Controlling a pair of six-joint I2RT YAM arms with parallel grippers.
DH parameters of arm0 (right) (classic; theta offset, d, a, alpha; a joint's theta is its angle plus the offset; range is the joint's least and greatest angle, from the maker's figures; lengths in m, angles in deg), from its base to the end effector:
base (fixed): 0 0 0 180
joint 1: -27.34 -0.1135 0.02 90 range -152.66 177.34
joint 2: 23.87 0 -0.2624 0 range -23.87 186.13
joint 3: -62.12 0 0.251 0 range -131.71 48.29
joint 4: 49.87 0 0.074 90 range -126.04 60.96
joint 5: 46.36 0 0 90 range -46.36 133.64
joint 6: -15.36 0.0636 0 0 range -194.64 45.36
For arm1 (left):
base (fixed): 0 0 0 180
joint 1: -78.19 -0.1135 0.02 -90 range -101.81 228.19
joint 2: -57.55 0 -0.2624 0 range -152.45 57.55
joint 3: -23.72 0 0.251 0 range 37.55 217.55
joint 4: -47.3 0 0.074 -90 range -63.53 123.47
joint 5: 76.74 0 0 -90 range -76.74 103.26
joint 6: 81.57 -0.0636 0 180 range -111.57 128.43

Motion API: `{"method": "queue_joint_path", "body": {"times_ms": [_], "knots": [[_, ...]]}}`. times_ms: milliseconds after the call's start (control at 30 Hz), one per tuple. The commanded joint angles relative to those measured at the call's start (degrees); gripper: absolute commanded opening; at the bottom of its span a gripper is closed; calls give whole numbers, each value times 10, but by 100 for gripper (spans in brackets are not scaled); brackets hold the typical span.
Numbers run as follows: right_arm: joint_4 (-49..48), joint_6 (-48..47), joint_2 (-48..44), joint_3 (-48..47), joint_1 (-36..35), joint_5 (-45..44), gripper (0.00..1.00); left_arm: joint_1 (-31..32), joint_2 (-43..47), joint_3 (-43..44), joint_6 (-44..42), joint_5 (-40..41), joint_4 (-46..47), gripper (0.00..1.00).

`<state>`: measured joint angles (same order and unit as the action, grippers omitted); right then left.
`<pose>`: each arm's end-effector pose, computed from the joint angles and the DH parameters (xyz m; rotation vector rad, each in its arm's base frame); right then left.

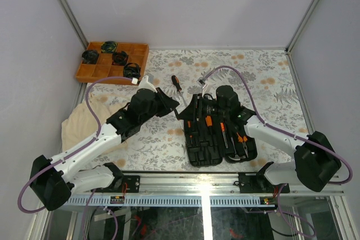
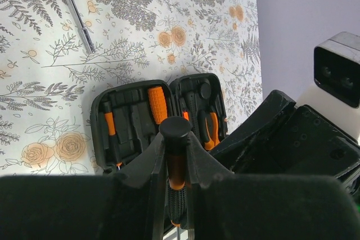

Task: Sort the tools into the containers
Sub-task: Pick up the screwdriver from the center of the board, then place the screwdriver in the storage box.

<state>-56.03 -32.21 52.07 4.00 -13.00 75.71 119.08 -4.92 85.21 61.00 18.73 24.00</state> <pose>0.2224 0.2332 0.2654 -0.4240 1.9724 1.4816 0.2117 -0.1753 0.2854 -0.2810 2.1042 -0.9285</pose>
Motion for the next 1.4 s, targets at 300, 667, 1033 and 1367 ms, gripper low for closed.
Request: {"method": "queue_joint_path", "body": {"times_ms": [300,667,1033,1367], "knots": [[-53,7,26,-39,-4,10,39,5,-10,2,-11,-12,26,0],[-54,18,40,-42,-6,9,12,6,-8,-6,-9,-13,33,2],[82,7,-23,-13,-5,-124,2,-12,28,16,-42,23,-25,69],[249,-18,-75,27,-6,-258,0,-68,84,1,-123,-4,-97,73]]}}
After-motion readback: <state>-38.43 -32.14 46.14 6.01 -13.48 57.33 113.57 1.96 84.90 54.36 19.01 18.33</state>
